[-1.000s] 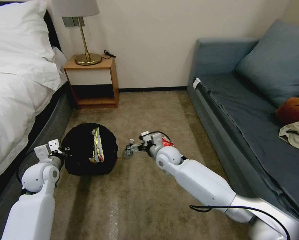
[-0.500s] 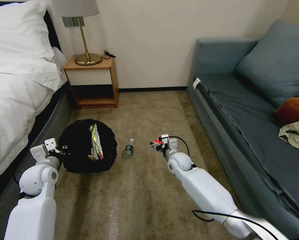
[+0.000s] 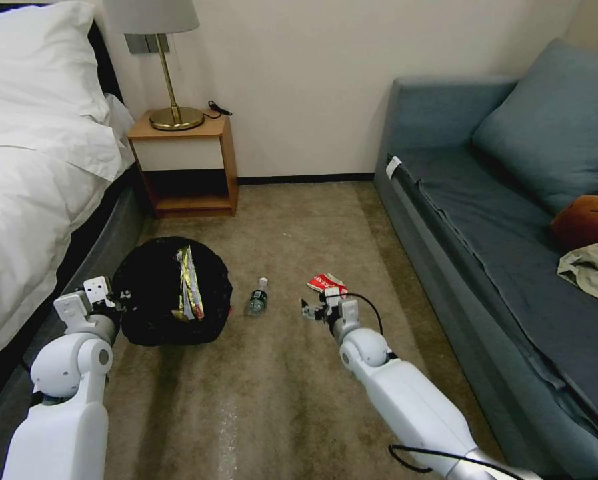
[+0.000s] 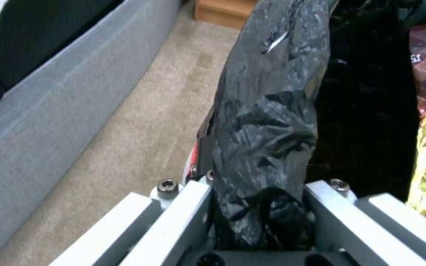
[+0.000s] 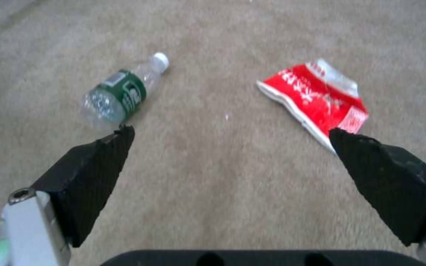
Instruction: Pick up the trash bin, then pick up the garbage on the floor and place it into the trash bin.
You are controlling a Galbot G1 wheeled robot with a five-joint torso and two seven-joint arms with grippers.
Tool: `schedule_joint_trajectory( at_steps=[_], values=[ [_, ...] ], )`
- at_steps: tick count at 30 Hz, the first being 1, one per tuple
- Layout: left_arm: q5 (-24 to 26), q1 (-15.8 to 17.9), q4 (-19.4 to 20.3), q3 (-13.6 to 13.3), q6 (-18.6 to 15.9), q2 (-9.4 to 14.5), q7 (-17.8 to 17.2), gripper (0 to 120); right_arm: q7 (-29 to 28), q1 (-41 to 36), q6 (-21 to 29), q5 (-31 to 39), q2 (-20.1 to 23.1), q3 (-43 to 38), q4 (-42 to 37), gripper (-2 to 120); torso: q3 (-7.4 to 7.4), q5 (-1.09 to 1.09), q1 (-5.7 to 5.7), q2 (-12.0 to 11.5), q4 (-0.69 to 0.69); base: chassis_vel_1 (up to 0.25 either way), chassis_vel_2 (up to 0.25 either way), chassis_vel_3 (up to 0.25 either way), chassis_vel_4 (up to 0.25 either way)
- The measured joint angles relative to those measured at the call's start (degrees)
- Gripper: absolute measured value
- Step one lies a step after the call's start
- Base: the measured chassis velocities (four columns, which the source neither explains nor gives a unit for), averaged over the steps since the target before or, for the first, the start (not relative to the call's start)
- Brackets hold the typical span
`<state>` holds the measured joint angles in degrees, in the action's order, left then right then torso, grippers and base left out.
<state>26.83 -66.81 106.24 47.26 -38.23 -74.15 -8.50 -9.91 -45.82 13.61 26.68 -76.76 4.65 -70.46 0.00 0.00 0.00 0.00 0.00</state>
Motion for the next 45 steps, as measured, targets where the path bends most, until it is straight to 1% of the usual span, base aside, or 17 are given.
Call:
schedule_joint_trajectory(
  at_steps=[13,18,20,28,36,45],
  values=[
    [0.2,-1.4,0.7,0.0,0.3,-0.4,0.3,2,-0.2,-2.3,-0.3,-1.0,0.1,-1.4,-0.5,100,0.0,0.0,0.0,0.0,0.0,0.0,0.0,0.0,0.0],
    [0.2,-1.7,0.6,0.5,0.4,-0.4,0.5,2,-0.2,-2.6,-0.3,-1.5,0.2,-1.4,-0.6,100,0.0,0.0,0.0,0.0,0.0,0.0,0.0,0.0,0.0],
    [0.2,-1.9,0.3,1.1,0.5,-0.3,0.8,2,-0.3,-2.9,-0.3,-1.8,0.3,-1.1,-0.4,100,0.0,0.0,0.0,0.0,0.0,0.0,0.0,0.0,0.0],
    [0.2,-1.8,-0.5,2.0,0.6,0.2,1.0,2,-0.2,-3.1,-0.6,-2.1,0.4,-0.4,0.2,100,0.0,0.0,0.0,0.0,0.0,0.0,0.0,0.0,0.0],
    [0.2,-1.6,-1.4,2.3,0.6,0.5,1.1,2,0.0,-2.5,-0.9,-2.5,0.0,0.1,1.3,100,0.0,0.0,0.0,0.0,0.0,0.0,0.0,0.0,0.0],
    [0.0,-1.3,-3.0,2.8,0.7,1.1,1.3,2,0.6,-1.8,-2.4,-3.9,-0.7,0.4,4.0,100,0.0,0.0,0.0,0.0,0.0,0.0,0.0,0.0,0.0]
  ],
)
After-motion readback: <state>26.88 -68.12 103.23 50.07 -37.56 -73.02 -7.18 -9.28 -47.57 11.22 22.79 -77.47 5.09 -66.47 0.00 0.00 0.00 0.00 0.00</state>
